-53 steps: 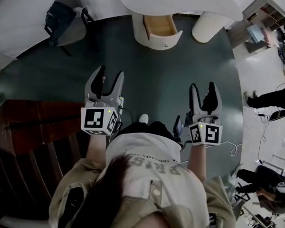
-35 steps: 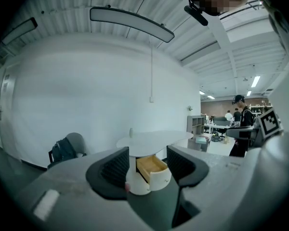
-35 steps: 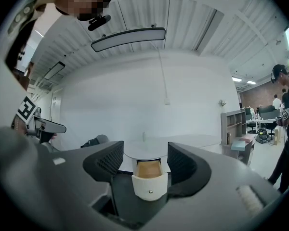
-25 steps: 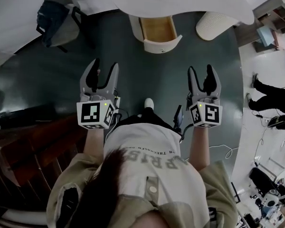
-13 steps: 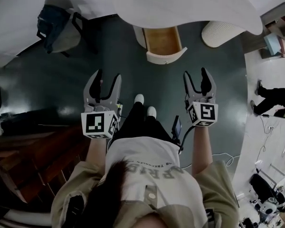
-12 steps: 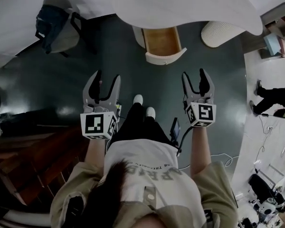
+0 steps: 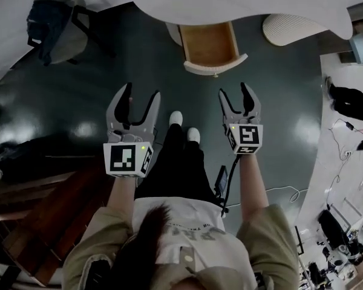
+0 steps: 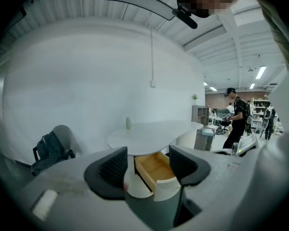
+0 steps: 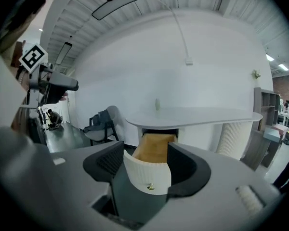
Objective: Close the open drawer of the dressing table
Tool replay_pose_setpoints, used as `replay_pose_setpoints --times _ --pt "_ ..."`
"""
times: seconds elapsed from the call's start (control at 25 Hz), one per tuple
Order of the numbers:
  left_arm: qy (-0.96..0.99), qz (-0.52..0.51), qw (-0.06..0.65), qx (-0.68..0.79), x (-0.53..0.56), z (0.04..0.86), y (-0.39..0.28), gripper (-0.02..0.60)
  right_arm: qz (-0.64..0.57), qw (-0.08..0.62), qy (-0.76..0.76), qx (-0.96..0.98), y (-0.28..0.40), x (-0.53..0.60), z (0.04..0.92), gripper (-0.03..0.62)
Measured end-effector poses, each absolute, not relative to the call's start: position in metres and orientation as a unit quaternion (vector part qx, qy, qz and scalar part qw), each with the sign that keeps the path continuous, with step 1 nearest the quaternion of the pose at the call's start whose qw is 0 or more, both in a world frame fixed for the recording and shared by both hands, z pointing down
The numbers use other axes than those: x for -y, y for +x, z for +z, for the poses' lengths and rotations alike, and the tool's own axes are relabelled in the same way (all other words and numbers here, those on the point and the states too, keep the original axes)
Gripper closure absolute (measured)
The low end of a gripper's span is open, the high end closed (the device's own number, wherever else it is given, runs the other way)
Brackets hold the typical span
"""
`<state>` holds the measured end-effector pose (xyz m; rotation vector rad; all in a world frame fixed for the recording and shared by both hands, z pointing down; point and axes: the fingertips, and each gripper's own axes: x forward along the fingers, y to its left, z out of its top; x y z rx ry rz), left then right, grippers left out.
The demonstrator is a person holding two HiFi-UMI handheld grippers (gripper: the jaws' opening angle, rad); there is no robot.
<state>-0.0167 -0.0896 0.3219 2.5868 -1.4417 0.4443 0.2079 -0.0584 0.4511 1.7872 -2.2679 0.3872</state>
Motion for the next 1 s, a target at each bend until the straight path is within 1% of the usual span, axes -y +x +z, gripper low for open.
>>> replay_pose_setpoints --times 0.24,0.4,0.8,0.84,0.96,1.0 --pt "0.860 0.171 0.089 0.473 0.096 0.379 -0.017 0.278 0.169 0.127 0.602 0.770 0.194 0.069 0.528 0.307" --pt "0.858 0.182 0.096 0.470 0.098 0.410 -0.017 0.278 0.180 0.157 0.601 0.763 0.195 0.076 0.574 0.307" --pt "0.856 0.196 0.109 0.467 0.098 0.461 -0.020 0.278 0.204 0.201 0.602 0.746 0.195 0.096 0.660 0.313" --pt "0.855 0.197 0.110 0.467 0.099 0.464 -0.022 0.278 0.206 0.208 0.601 0.744 0.194 0.098 0.666 0.317" --pt "0.852 0.198 0.114 0.471 0.101 0.470 -0.027 0.278 0.205 0.220 0.602 0.739 0.191 0.104 0.678 0.398" --pt "0.852 0.199 0.114 0.472 0.102 0.471 -0.028 0.278 0.206 0.220 0.603 0.738 0.191 0.106 0.681 0.398"
